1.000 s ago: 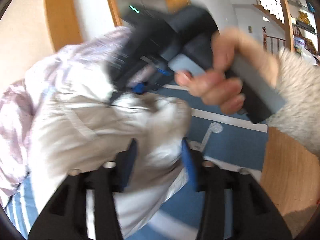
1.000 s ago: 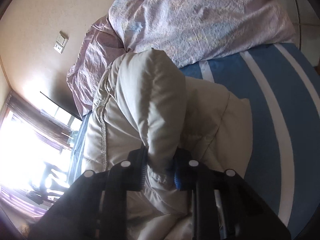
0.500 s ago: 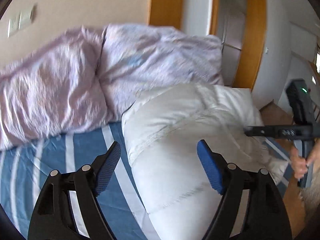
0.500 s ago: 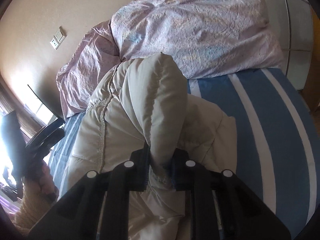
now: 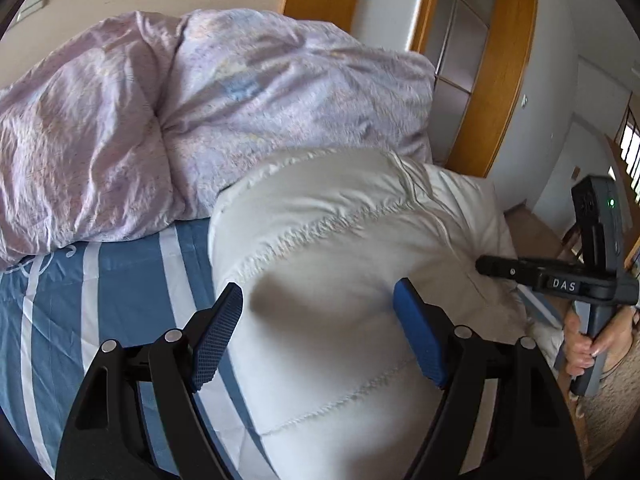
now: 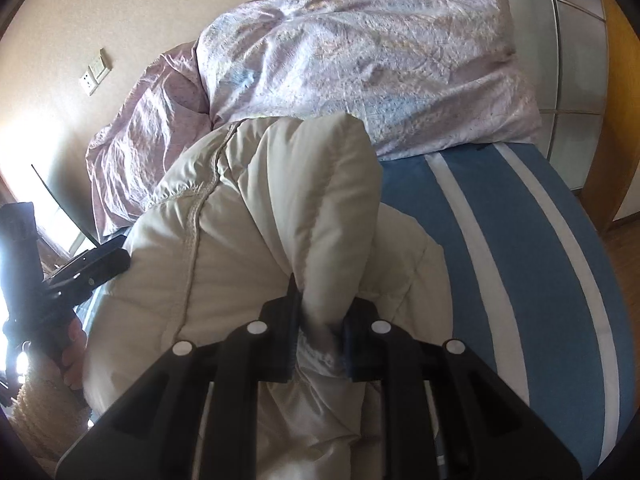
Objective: Fold large clothes
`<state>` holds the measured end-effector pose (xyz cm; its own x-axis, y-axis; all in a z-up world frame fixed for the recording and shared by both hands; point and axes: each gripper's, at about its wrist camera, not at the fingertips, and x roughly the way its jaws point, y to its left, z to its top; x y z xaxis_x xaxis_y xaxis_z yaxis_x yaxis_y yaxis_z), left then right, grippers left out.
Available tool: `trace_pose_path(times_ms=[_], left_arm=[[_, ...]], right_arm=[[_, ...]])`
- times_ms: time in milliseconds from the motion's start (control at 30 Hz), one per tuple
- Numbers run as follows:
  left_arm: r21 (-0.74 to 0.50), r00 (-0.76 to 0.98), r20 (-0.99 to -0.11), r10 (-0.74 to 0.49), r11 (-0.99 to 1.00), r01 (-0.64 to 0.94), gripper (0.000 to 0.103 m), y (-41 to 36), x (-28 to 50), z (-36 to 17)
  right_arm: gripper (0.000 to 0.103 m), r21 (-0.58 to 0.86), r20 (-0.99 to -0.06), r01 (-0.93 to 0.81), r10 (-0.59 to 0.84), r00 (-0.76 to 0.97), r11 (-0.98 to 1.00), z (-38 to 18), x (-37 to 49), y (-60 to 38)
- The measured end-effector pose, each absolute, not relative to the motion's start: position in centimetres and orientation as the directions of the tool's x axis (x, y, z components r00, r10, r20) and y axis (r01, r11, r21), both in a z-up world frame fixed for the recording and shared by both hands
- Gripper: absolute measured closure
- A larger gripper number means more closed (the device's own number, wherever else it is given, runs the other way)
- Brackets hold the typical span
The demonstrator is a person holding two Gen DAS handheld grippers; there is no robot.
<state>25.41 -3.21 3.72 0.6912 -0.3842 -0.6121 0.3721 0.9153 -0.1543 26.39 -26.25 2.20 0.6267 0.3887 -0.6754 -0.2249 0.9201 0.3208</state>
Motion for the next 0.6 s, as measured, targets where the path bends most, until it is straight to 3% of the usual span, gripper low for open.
trace_pose_path(times_ms=[300, 600], left_arm=[[-0.048, 0.697, -0.647, -0.31, 0.929, 0.368, 0.024, -5.3, 25.4, 2.5], [-0.022, 0.705, -0.652, -0.279, 0.937, 0.35, 0.024, -6.4, 25.6, 1.5]], right_arm=[[0.084, 0.228, -0.694, -0.225, 0.32, 0.645, 0.947, 1.1, 26.5, -25.4], [0.081, 0.244, -0.7, -0.214, 0.325, 0.636, 0.946, -0.1, 27.3, -26.2]])
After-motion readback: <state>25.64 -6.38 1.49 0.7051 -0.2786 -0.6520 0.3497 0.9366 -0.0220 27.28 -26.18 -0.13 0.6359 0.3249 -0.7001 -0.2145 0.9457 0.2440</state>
